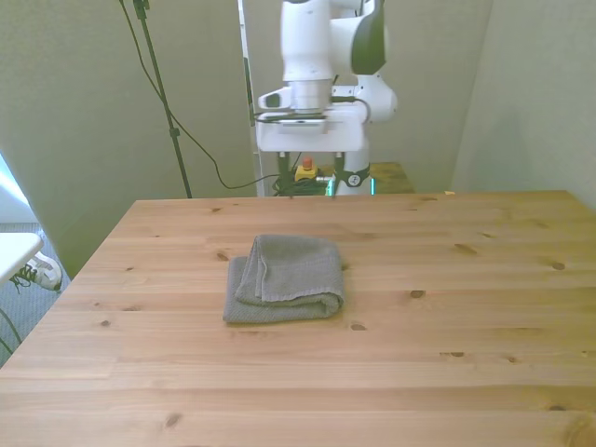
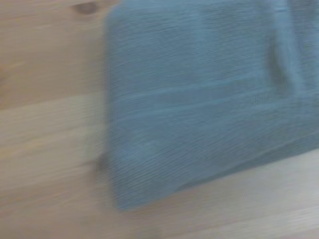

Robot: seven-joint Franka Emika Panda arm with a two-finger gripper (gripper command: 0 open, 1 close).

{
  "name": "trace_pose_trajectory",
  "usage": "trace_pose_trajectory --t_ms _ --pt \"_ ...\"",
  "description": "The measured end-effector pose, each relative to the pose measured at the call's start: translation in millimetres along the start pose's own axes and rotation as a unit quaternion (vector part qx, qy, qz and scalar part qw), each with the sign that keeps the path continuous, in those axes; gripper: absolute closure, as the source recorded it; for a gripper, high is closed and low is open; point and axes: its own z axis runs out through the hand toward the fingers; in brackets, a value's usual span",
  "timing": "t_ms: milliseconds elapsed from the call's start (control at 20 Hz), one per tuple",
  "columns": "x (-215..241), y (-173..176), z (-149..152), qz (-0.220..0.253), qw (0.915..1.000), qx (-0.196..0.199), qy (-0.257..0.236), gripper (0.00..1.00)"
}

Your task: Unfold the towel

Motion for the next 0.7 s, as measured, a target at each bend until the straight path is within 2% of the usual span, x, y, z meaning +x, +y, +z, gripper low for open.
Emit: trace_pose_trajectory --t_ms 300,700 --pt "91.0 30.6 11.1 0.052 0.9983 0.023 -0.005 0.0" --pt "106.7 25.6 59.8 0.036 0.9964 0.055 -0.054 0.0"
